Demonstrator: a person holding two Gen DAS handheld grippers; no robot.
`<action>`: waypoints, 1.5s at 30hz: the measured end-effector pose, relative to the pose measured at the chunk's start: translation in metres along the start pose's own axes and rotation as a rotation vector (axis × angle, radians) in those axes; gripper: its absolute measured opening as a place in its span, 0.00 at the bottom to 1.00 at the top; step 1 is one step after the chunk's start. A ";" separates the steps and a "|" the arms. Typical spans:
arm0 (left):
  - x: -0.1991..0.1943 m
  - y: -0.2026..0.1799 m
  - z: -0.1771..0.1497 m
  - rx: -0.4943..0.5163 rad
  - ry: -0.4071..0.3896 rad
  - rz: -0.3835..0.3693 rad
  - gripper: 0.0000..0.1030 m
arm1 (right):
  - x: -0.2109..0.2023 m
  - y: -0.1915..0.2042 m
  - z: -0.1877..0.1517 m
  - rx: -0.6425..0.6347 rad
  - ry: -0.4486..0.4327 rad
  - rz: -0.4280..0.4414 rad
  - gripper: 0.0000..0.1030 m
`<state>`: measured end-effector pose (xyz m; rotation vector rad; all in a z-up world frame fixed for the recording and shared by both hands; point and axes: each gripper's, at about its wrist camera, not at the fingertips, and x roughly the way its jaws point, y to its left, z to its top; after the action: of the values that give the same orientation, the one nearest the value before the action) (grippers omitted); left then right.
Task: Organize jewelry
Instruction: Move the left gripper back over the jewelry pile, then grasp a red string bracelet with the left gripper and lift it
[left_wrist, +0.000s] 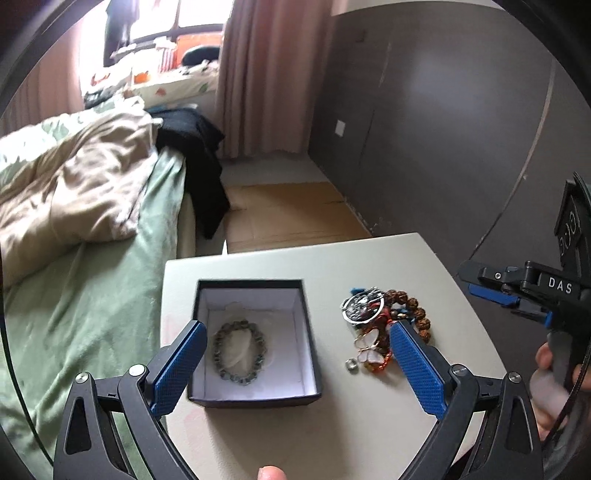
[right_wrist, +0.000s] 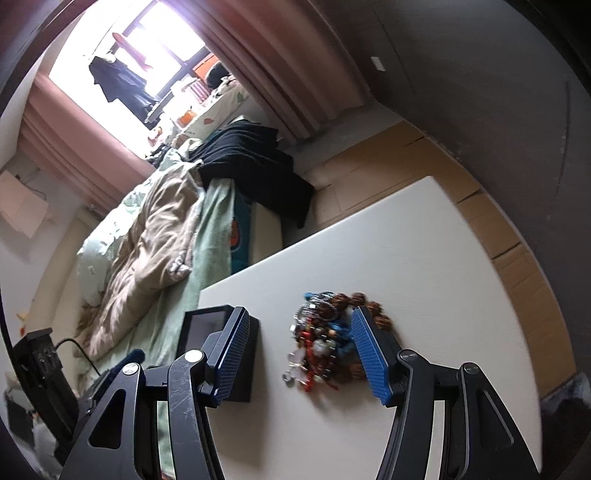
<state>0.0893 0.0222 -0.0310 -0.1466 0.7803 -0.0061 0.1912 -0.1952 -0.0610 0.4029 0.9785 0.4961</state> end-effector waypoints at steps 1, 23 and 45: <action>0.000 -0.005 -0.001 0.016 -0.009 -0.014 0.96 | -0.004 -0.002 -0.001 0.001 -0.007 -0.017 0.57; 0.062 -0.081 -0.024 0.149 0.151 -0.154 0.56 | -0.034 -0.060 -0.003 0.163 -0.017 -0.063 0.97; 0.109 -0.080 -0.029 0.046 0.207 -0.173 0.11 | -0.027 -0.061 0.000 0.121 -0.002 -0.136 0.97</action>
<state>0.1504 -0.0671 -0.1170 -0.1709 0.9715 -0.2061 0.1924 -0.2605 -0.0755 0.4424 1.0295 0.3146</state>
